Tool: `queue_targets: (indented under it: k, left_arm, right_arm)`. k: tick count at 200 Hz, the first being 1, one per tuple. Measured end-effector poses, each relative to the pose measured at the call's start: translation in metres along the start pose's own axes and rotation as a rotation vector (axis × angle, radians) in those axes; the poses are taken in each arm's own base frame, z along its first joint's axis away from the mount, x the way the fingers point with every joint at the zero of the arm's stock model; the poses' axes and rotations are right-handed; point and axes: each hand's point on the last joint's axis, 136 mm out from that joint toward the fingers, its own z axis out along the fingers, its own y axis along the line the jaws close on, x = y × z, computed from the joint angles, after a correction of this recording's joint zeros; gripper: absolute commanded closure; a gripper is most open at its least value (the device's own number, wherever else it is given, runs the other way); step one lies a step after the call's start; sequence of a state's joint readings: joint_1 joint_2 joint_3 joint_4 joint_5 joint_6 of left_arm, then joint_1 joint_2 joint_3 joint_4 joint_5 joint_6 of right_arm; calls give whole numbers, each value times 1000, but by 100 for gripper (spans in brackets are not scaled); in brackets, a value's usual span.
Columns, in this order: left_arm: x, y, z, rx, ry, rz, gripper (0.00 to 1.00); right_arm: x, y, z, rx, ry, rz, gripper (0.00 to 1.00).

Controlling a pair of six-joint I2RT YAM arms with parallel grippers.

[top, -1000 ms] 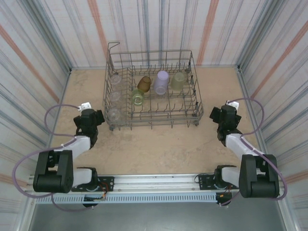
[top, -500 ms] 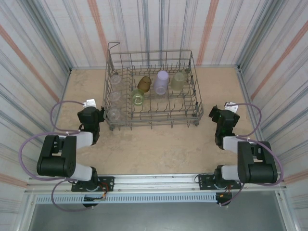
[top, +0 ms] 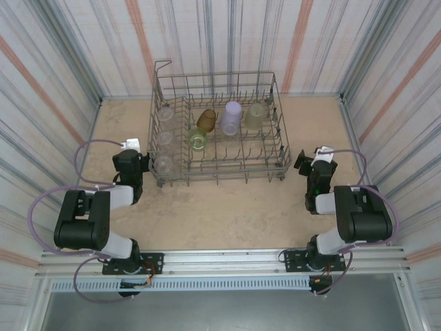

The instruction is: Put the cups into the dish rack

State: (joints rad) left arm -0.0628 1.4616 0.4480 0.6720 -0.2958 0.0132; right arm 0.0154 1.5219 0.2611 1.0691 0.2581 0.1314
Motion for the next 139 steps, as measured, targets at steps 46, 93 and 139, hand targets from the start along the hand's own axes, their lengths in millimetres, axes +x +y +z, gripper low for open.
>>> queue_targets:
  k: [46,93,139]
  left_arm:
    - [5,0,3,30,-38,-12,1]
    - [4,-1,2,34,-52,-11,1]
    - [5,-1,3,44,-51,-12,1]
  right_arm:
    - [9,8,3,-12,38,-34,1]
    - [-3,2,19,-4,57,-19,1]
    - [6,4,18,-17,94,-26,1]
